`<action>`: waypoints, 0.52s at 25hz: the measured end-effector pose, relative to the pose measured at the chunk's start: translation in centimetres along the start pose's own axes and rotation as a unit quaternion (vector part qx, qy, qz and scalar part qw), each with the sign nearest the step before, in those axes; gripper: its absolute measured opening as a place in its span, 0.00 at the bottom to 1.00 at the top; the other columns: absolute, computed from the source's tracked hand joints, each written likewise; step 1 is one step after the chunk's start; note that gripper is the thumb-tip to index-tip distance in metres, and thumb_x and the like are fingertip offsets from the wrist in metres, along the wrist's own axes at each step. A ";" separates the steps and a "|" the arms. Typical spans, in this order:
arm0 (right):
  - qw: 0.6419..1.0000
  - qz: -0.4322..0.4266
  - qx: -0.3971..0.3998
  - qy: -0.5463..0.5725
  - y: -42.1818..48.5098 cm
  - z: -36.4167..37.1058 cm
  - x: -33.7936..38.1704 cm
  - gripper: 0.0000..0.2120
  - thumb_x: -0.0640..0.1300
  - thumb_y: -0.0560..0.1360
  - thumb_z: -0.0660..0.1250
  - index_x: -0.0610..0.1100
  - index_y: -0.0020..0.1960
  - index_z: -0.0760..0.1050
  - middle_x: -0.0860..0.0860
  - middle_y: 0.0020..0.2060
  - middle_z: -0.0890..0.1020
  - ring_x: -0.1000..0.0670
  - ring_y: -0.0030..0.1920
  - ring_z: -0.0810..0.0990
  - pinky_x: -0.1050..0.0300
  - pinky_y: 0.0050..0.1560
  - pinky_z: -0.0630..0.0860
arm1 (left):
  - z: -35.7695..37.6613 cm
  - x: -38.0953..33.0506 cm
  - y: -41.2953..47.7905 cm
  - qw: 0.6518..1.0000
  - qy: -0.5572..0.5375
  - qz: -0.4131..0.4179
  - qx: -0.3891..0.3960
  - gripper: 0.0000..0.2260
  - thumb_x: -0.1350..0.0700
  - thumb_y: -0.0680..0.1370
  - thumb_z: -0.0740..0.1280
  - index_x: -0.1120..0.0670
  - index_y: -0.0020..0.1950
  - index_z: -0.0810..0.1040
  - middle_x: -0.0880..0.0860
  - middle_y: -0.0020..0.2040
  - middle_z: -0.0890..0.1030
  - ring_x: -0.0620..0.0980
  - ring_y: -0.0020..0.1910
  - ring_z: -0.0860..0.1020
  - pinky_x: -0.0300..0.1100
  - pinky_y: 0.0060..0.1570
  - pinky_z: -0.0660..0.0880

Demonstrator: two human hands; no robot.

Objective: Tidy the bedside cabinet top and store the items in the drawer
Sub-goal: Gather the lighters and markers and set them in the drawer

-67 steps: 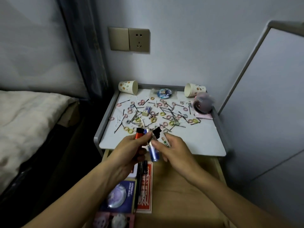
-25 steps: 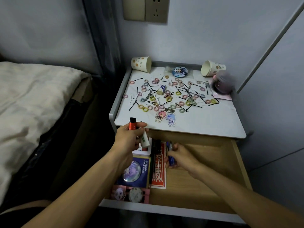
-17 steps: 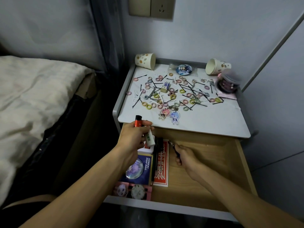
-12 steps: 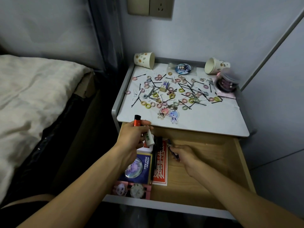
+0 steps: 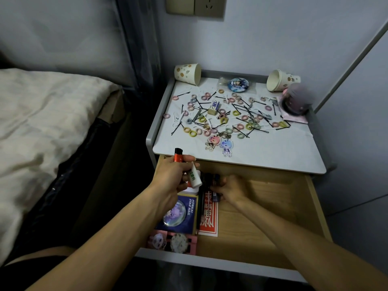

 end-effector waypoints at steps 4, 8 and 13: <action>1.000 -0.012 -0.017 -0.019 0.2 -0.1 0.0 0.10 0.40 0.71 0.76 0.38 0.42 0.75 0.46 0.32 0.80 0.55 0.25 0.78 0.64 0.23 0.73 | 0.3 0.8 0.1 1.000 0.020 -0.015 0.010 0.10 0.67 0.79 0.61 0.55 0.43 0.76 0.50 0.31 0.80 0.42 0.21 0.65 0.32 0.19 0.58; 0.999 -0.018 -0.036 0.010 -0.5 -0.8 0.4 0.11 0.39 0.74 0.72 0.42 0.40 0.70 0.48 0.30 0.77 0.59 0.19 0.74 0.67 0.20 0.69 | 0.7 2.0 0.4 0.997 0.048 -0.050 0.019 0.10 0.67 0.77 0.59 0.55 0.45 0.78 0.50 0.30 0.80 0.42 0.21 0.65 0.32 0.19 0.58; 0.984 -0.147 -0.008 0.101 -5.0 -4.5 3.3 0.02 0.46 0.77 0.68 0.51 0.47 0.80 0.54 0.39 0.83 0.59 0.34 0.79 0.68 0.33 0.72 | 2.4 3.3 0.2 0.982 0.120 -0.084 0.119 0.09 0.61 0.77 0.60 0.59 0.49 0.81 0.52 0.31 0.79 0.43 0.23 0.71 0.35 0.20 0.63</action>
Point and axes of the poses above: each hand's wrist, its own y-axis towards the middle knuckle, its own z-axis out of the palm, x = y × z, the point moved 7 cm from there along y, towards the middle knuckle
